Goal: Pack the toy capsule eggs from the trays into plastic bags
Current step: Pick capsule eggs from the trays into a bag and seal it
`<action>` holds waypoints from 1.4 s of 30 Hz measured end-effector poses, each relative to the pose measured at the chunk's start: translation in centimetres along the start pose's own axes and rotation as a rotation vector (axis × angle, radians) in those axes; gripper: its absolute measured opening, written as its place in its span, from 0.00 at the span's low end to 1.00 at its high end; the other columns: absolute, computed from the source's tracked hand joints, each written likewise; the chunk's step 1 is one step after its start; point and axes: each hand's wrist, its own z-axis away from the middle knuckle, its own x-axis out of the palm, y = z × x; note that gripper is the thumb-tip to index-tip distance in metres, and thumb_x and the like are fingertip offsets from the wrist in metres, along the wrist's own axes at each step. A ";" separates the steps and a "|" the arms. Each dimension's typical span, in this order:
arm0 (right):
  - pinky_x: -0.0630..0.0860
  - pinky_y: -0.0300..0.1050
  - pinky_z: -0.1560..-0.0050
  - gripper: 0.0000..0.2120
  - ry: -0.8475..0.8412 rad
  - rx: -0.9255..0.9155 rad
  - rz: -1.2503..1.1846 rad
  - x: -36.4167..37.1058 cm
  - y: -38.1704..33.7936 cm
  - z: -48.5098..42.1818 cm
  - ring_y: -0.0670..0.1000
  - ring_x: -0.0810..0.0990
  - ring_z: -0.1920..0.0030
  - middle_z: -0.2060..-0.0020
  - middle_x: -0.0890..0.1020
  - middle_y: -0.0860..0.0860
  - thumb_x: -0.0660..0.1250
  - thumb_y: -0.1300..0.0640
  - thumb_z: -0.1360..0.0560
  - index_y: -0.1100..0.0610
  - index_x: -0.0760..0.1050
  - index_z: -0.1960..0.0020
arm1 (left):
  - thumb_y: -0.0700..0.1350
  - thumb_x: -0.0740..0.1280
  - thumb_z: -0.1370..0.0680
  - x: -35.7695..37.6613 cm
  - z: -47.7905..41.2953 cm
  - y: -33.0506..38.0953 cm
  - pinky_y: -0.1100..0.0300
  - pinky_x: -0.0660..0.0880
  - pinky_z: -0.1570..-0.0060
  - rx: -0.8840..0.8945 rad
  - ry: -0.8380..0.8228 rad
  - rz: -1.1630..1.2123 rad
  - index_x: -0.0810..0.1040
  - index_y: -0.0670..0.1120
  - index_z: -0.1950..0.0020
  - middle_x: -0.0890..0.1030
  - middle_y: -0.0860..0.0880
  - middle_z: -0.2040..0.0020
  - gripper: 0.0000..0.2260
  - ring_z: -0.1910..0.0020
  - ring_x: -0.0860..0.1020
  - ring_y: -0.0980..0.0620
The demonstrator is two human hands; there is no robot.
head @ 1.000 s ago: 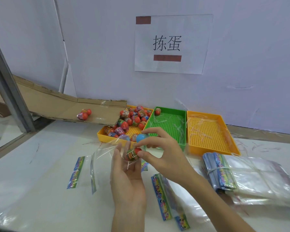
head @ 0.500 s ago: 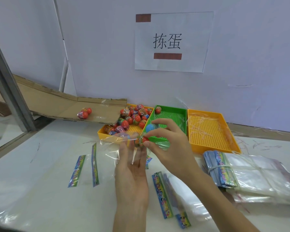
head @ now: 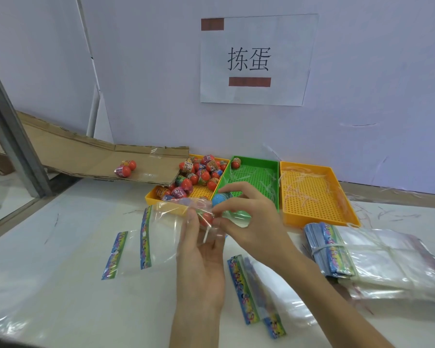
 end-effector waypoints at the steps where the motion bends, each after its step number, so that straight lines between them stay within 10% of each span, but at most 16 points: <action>1: 0.69 0.28 0.45 0.15 -0.002 -0.002 0.000 0.0 0.0 0.0 0.36 0.76 0.46 0.42 0.78 0.42 0.78 0.59 0.29 0.38 0.81 0.55 | 0.50 0.67 0.20 0.0 0.0 0.0 0.62 0.81 0.60 -0.019 -0.001 -0.005 0.82 0.43 0.42 0.85 0.47 0.53 0.13 0.58 0.84 0.53; 12: 0.79 0.41 0.53 0.20 0.137 0.090 -0.238 -1.8 -0.4 -0.5 0.47 0.80 0.61 0.53 0.83 0.38 0.72 0.59 0.24 0.44 0.77 0.34 | 0.52 0.66 0.22 -0.3 -0.3 0.3 0.54 0.78 0.42 -0.010 0.066 0.108 0.79 0.47 0.35 0.85 0.46 0.40 0.18 0.42 0.85 0.48; 21: 0.75 0.38 0.60 0.16 -0.111 0.003 -0.040 -1.3 -0.3 -0.2 0.46 0.79 0.54 0.51 0.80 0.42 0.76 0.62 0.28 0.45 0.83 0.47 | 0.53 0.67 0.23 -0.3 -0.2 0.0 0.57 0.83 0.51 0.021 0.016 0.046 0.85 0.46 0.41 0.87 0.48 0.48 0.17 0.53 0.85 0.51; 26: 0.74 0.32 0.57 0.11 0.077 -0.025 -0.046 0.2 -0.4 0.2 0.45 0.80 0.57 0.57 0.82 0.44 0.79 0.62 0.32 0.52 0.82 0.53 | 0.50 0.70 0.25 -0.2 -0.2 -0.3 0.62 0.82 0.58 -0.017 -0.020 0.017 0.86 0.46 0.48 0.85 0.47 0.53 0.11 0.55 0.84 0.53; 42: 0.76 0.48 0.49 0.14 -0.084 -0.002 -0.158 0.3 -0.9 0.5 0.47 0.79 0.52 0.54 0.85 0.44 0.72 0.67 0.25 0.54 0.85 0.43 | 0.46 0.69 0.24 -0.4 -0.3 -0.3 0.57 0.81 0.42 -0.070 -0.076 -0.051 0.85 0.45 0.38 0.84 0.43 0.38 0.16 0.38 0.82 0.48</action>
